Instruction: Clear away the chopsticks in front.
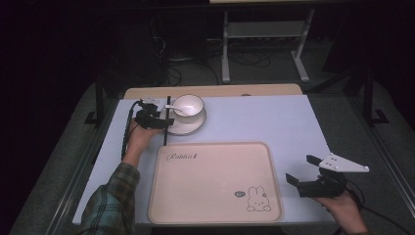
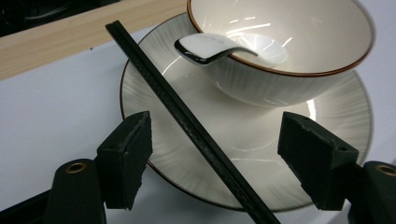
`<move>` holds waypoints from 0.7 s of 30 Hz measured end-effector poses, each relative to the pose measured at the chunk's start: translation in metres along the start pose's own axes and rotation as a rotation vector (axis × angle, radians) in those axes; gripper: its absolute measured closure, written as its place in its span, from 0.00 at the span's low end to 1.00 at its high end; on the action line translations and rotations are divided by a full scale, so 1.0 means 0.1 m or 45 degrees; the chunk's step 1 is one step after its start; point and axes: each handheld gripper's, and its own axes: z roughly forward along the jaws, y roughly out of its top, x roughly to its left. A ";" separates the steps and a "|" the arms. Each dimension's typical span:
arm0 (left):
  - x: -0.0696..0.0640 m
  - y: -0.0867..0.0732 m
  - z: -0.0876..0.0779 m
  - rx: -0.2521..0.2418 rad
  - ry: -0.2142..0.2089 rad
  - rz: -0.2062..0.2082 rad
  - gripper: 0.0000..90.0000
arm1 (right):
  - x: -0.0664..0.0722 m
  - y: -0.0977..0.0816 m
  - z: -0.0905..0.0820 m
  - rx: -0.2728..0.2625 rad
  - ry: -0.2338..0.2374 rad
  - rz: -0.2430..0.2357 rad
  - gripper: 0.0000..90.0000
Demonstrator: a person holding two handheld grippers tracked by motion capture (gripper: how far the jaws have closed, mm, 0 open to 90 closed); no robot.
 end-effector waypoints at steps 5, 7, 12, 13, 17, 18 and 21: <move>0.01 -0.01 0.09 0.028 0.008 0.014 0.34 | -0.01 0.00 -0.01 -0.003 -0.003 0.003 0.00; 0.01 -0.03 0.13 0.045 0.011 0.026 0.37 | -0.01 0.00 -0.01 -0.004 -0.001 0.004 0.00; -0.02 -0.04 0.18 0.062 0.013 0.038 0.46 | -0.01 0.00 -0.01 -0.004 0.000 0.005 0.00; -0.02 -0.04 0.19 0.066 0.018 0.036 0.47 | -0.01 0.00 -0.01 -0.005 -0.001 0.006 0.00; -0.01 -0.05 0.22 0.071 0.024 0.033 0.55 | -0.01 0.00 -0.01 -0.006 -0.002 0.011 0.00; -0.01 -0.05 0.22 0.070 0.030 0.034 0.57 | -0.01 0.00 -0.01 -0.006 0.000 0.011 0.00; 0.00 -0.05 0.23 0.062 0.033 0.024 0.62 | -0.01 0.00 -0.01 -0.006 0.001 0.011 0.00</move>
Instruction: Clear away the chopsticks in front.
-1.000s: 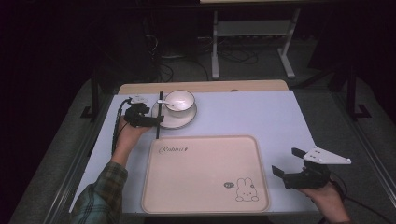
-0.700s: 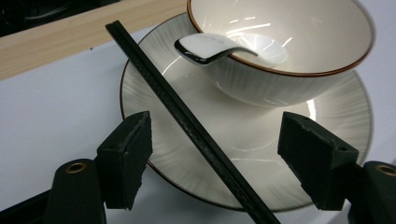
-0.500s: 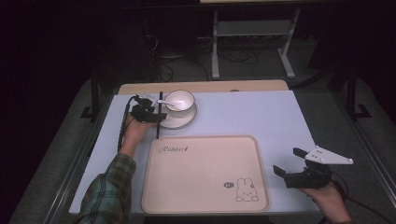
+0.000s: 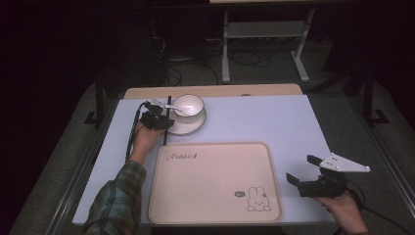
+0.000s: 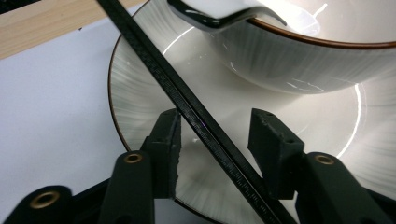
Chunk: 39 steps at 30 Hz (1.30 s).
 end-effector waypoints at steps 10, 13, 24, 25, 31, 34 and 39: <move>0.07 -0.01 0.02 -0.034 0.023 -0.050 0.74 | -0.01 0.00 -0.01 -0.005 -0.003 0.010 0.00; 0.10 -0.02 0.02 -0.044 0.023 -0.067 0.77 | -0.01 0.00 -0.01 -0.006 -0.004 0.009 0.00; 0.10 -0.01 0.02 -0.041 0.038 -0.052 0.84 | -0.01 0.00 -0.01 -0.006 -0.002 0.012 0.00; 0.10 -0.01 0.02 -0.041 0.036 -0.050 0.84 | -0.01 0.00 -0.01 -0.006 -0.002 0.010 0.00; 0.08 0.04 0.01 -0.004 0.018 -0.027 0.86 | -0.01 0.00 -0.02 -0.006 -0.002 0.010 0.00; 0.07 0.08 0.01 0.008 0.025 -0.009 0.87 | -0.01 0.00 -0.02 -0.007 -0.004 0.008 0.00; 0.08 0.10 0.01 0.025 0.027 -0.010 0.87 | -0.01 0.00 -0.02 -0.009 -0.004 0.010 0.00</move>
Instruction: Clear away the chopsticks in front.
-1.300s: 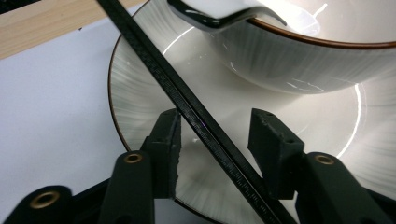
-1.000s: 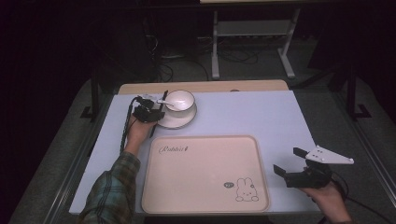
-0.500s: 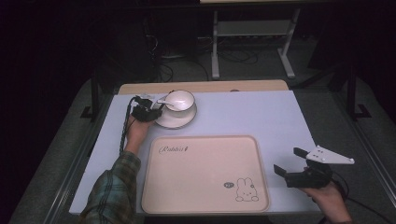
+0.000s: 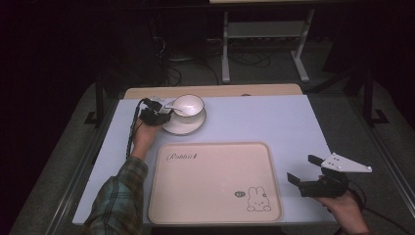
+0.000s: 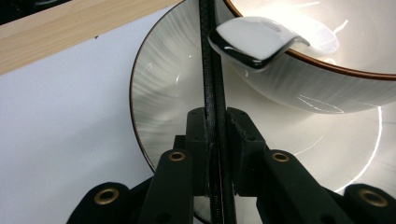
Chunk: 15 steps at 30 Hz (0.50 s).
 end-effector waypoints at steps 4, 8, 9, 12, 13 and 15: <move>0.01 -0.01 0.00 0.006 0.003 -0.004 0.86 | 0.00 0.00 0.00 0.001 0.001 0.001 0.00; 0.02 0.00 -0.02 0.003 0.005 0.002 0.82 | 0.00 0.00 -0.01 -0.001 0.002 -0.002 0.00; 0.02 0.00 -0.04 0.003 0.004 0.002 0.81 | 0.00 0.00 -0.01 -0.001 0.002 -0.002 0.00; 0.03 0.00 -0.11 0.014 -0.007 0.008 0.73 | 0.01 0.00 0.00 -0.002 0.003 0.001 0.00; 0.03 -0.01 -0.15 0.012 -0.016 0.007 0.71 | 0.01 0.00 0.00 -0.003 0.003 0.000 0.00; 0.03 -0.03 -0.25 -0.015 -0.015 0.001 0.67 | 0.01 0.00 0.00 -0.004 0.004 -0.001 0.00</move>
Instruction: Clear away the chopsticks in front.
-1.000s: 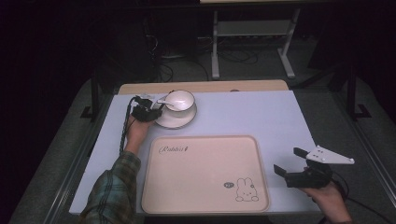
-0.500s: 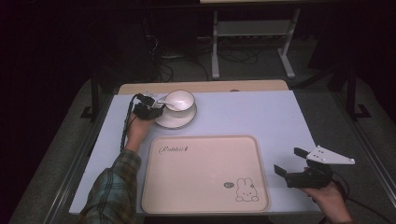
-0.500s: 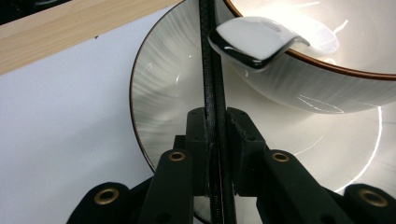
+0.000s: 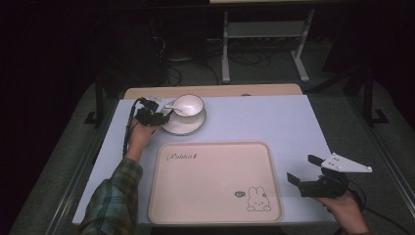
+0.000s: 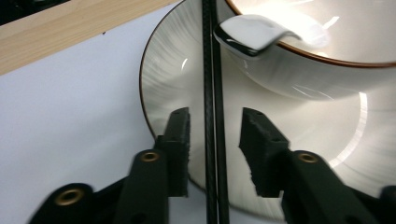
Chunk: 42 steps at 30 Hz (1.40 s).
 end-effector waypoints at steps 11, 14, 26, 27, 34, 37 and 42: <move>0.03 -0.35 -0.51 -0.133 -0.073 -0.091 0.80 | 0.03 0.00 0.00 0.005 0.001 -0.014 0.00; 0.05 -0.47 -0.54 -0.139 -0.074 -0.112 0.83 | 0.03 0.00 0.01 0.014 0.005 -0.020 0.00; 0.09 -0.54 -0.42 -0.132 -0.076 -0.150 0.87 | 0.05 0.00 0.01 0.023 -0.004 -0.031 0.00; 0.10 -0.54 -0.42 -0.130 -0.071 -0.151 0.88 | 0.05 0.00 0.01 0.024 -0.004 -0.032 0.00; 0.13 -0.58 -0.39 -0.120 -0.062 -0.168 0.88 | 0.05 -0.01 0.02 0.028 0.001 -0.032 0.00; 0.13 -0.59 -0.37 -0.107 -0.062 -0.170 0.88 | 0.05 -0.01 0.02 0.028 0.002 -0.032 0.00; 0.13 -0.62 -0.33 -0.085 -0.060 -0.171 0.88 | 0.05 -0.01 0.02 0.028 0.002 -0.031 0.00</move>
